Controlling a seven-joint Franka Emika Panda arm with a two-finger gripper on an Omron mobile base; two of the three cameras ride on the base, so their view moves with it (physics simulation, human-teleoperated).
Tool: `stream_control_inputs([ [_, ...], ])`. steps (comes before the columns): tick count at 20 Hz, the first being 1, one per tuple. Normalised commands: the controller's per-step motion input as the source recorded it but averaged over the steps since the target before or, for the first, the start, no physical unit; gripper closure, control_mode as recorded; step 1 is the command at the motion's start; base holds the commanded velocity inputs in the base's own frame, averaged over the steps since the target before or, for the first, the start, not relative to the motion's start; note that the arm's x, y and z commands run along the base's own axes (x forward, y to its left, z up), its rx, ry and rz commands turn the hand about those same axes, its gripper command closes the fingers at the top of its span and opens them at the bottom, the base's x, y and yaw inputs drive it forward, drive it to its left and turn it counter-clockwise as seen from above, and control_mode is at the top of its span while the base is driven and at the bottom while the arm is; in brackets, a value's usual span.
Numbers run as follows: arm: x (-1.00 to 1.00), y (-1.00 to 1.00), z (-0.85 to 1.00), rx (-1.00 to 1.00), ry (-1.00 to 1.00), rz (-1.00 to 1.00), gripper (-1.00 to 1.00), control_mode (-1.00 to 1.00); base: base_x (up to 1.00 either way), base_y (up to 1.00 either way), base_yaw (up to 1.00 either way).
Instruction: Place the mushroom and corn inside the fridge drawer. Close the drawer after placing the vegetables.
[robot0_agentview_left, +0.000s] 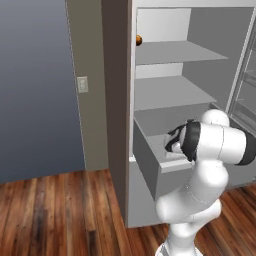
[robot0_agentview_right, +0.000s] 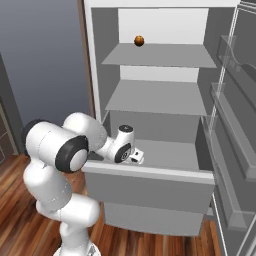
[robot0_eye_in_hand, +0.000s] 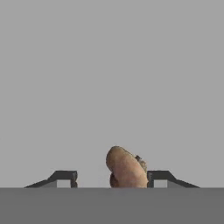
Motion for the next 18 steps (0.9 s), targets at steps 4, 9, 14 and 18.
stream_control_inputs([
  [4, 0.06, -0.04, 0.99, -0.05, 0.0, 0.0, -1.0, -1.0, 0.0, 0.0, 0.0],
  [9, 0.27, -0.02, 1.0, -0.03, 0.0, 0.0, -1.0, -1.0, 0.0, 0.0, 0.0],
  [14, -0.32, 0.02, 1.0, -0.01, -0.04, 0.0, -1.0, -1.0, 0.0, 0.0, 0.0],
  [18, -0.75, 0.25, 0.99, -0.01, -0.09, 0.01, -1.0, -1.0, 0.0, 0.0, 0.0],
])
